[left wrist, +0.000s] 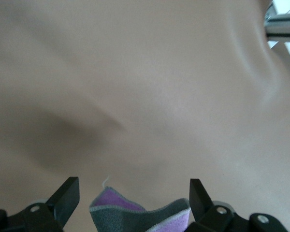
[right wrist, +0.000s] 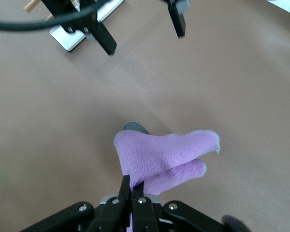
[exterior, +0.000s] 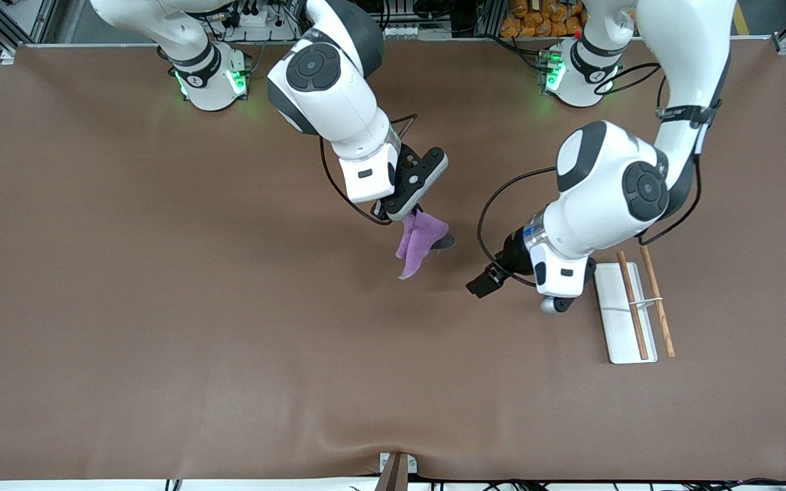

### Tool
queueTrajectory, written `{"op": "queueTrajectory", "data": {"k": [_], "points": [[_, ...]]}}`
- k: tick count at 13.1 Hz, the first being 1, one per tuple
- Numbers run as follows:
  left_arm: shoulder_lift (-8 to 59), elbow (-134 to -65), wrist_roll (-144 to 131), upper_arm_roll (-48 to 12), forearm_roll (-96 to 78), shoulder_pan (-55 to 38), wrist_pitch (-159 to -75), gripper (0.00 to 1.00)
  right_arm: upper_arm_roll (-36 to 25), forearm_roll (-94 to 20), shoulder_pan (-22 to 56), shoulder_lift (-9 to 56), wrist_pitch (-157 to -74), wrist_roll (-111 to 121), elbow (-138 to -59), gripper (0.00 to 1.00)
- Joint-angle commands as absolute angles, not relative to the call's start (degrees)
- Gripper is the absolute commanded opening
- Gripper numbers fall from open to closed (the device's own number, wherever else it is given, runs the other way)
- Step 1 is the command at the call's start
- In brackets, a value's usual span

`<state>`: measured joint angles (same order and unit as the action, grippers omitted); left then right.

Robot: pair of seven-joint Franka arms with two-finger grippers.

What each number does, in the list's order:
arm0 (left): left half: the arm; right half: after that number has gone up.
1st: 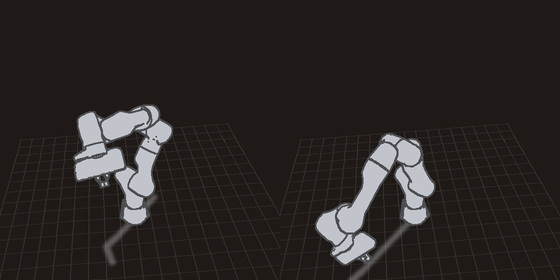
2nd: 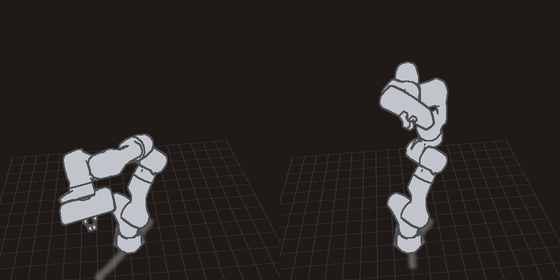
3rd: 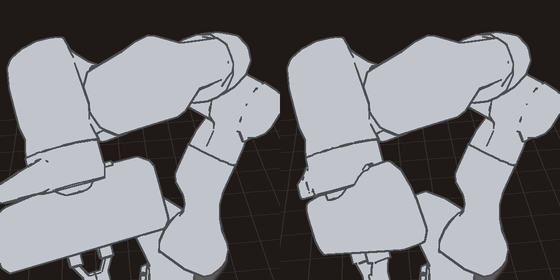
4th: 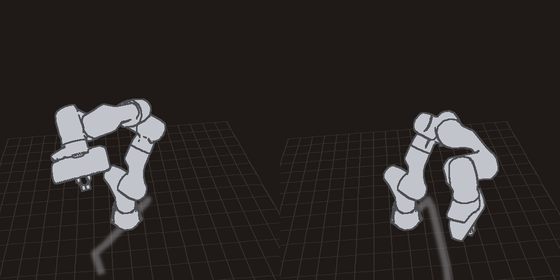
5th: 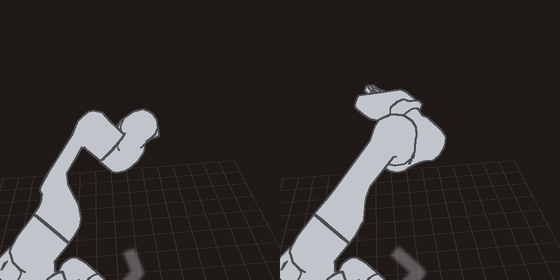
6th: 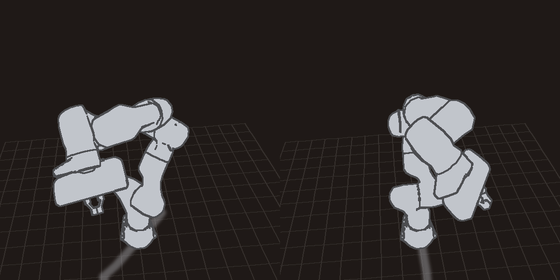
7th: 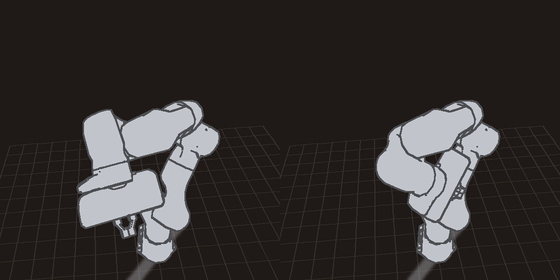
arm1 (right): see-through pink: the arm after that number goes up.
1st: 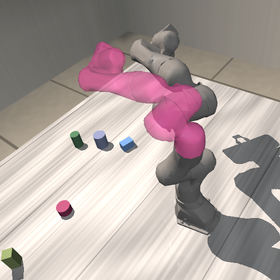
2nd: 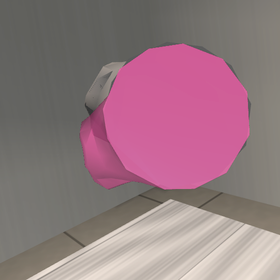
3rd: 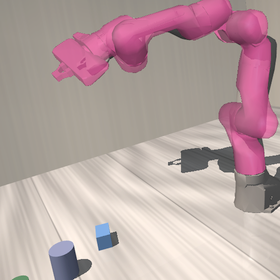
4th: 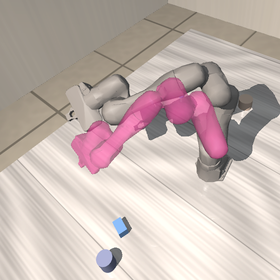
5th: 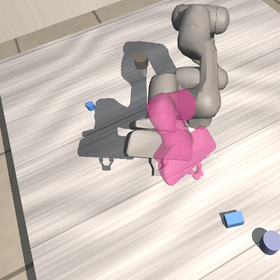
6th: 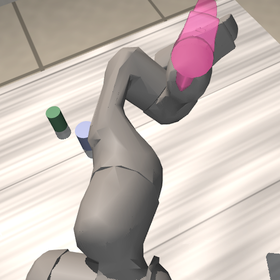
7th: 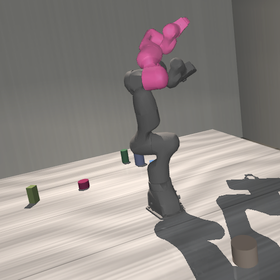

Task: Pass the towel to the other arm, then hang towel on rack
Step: 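Move the left gripper to the towel held by the right gripper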

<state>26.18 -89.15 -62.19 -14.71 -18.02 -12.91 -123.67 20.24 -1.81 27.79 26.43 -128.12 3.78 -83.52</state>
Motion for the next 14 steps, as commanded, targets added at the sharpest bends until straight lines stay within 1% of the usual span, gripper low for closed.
{"op": "queueTrajectory", "data": {"k": [1,6,9,12,13,14], "points": [[27.33,-90.61,-65.37,-14.59,-21.52,-13.27,-124.63,1.0,20.65,-1.41,27.42,26.98,-128.23,3.16,-82.44,0.0],[27.16,-92.9,-78.64,-14.94,-23.82,-15.02,-124.54,1.0,20.65,-1.41,27.42,27.07,-128.23,3.16,-82.44,0.0],[26.46,-95.53,-80.24,-14.94,-23.82,-15.56,-124.19,1.0,20.65,-1.41,27.42,26.98,-128.23,3.16,-82.44,0.0],[24.27,-98.52,-80.42,-15.73,-23.73,-15.47,-123.67,1.0,20.65,-1.41,27.42,26.98,-128.23,3.16,-82.44,0.0],[24.08,-98.44,-80.59,-15.82,-23.73,-15.29,-122.79,1.0,20.65,-1.41,27.42,27.07,-128.23,3.16,-82.35,0.0],[23.91,-98.26,-81.29,-15.82,-23.73,-15.12,-122.26,0.96,20.65,-1.41,27.42,26.98,-128.23,3.16,-82.44,0.0]]}}
